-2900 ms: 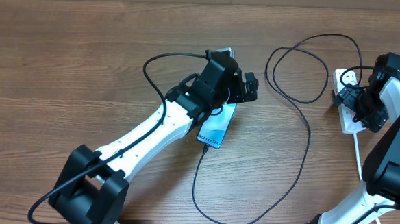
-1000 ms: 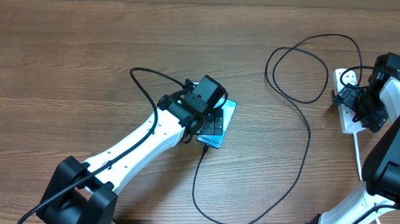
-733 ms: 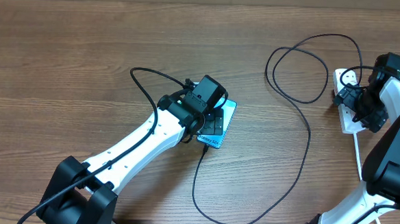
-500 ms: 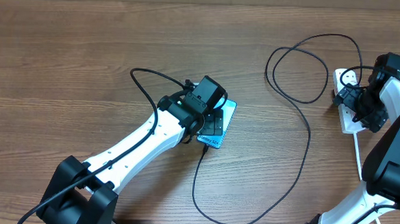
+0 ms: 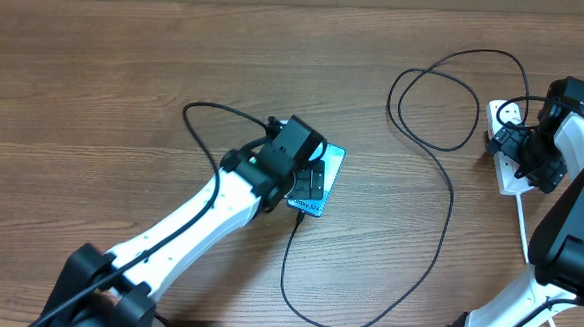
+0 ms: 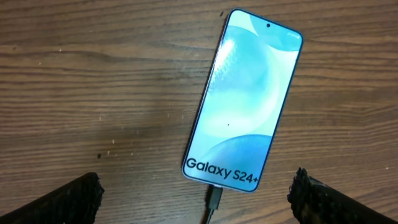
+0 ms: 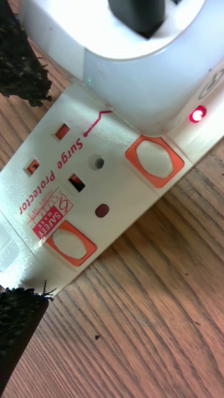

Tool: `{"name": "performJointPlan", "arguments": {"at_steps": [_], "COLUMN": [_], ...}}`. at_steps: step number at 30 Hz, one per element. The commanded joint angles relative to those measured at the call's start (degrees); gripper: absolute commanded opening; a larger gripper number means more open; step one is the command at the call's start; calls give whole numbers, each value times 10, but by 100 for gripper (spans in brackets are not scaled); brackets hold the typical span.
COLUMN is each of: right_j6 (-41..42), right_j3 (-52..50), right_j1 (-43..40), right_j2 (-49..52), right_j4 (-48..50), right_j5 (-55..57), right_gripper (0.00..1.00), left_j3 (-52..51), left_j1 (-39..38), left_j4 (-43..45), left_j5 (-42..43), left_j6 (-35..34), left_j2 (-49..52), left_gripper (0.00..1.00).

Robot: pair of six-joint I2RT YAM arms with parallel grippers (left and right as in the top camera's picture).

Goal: Plug charger to phone and switch on socket

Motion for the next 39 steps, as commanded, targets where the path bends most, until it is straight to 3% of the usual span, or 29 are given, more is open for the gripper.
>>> {"name": "performJointPlan", "arguments": {"at_steps": [1, 9, 17, 21, 27, 32, 39], "right_j6": [-2, -2, -2, -2, -2, -2, -2], "right_j3": [-3, -3, -3, -3, -3, -3, -3], "right_j1": [3, 3, 3, 3, 3, 3, 3], "right_j2": [-10, -10, -10, -10, -10, -10, -10], "right_j4": [3, 3, 3, 3, 3, 3, 3], "right_j5": [2, 2, 1, 2, 1, 2, 2], "right_gripper": [100, 100, 100, 100, 100, 100, 100], "left_j3": [-50, -202, -351, -366, -370, -404, -418], "left_j1": [0, 19, 97, 123, 128, 132, 169], "left_j4": [20, 59, 139, 139, 150, 224, 301], "left_j5": [-21, -35, 22, 28, -30, -51, -49], "left_j6": [13, 8, -9, -7, 34, 90, 99], "left_j2": [-47, -157, -249, -289, -314, -323, -326], "left_gripper": [99, 100, 100, 99, 100, 100, 100]}}
